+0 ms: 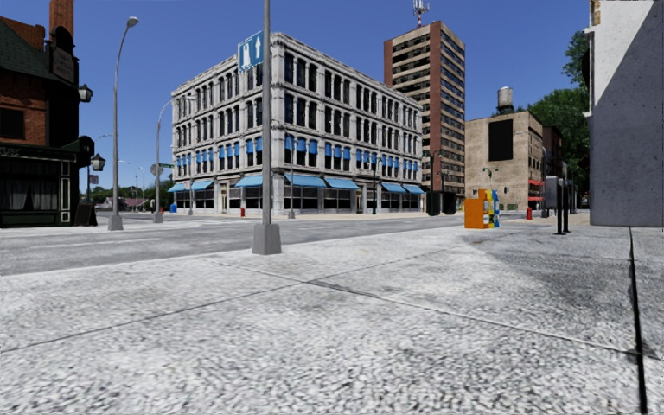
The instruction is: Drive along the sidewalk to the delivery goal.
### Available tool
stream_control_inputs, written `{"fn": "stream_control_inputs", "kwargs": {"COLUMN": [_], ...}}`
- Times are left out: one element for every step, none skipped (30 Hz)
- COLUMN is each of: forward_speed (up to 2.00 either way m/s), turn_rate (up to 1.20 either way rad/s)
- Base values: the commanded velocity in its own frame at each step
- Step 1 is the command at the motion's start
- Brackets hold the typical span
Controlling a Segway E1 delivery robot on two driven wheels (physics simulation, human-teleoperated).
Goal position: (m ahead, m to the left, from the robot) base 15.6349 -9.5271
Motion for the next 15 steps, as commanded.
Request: {"fn": "stream_control_inputs", "kwargs": {"forward_speed": [2.0,2.0,2.0,2.0,2.0,2.0,2.0,2.0,2.0,2.0,2.0,2.0,2.0,2.0,2.0], "turn_rate": [-0.07,-0.04,-0.42,-0.86,-0.86,-1.08,-1.15,-1.17,-1.17,-1.17,-1.17,-1.17,-1.14,-1.14,-0.64]}}
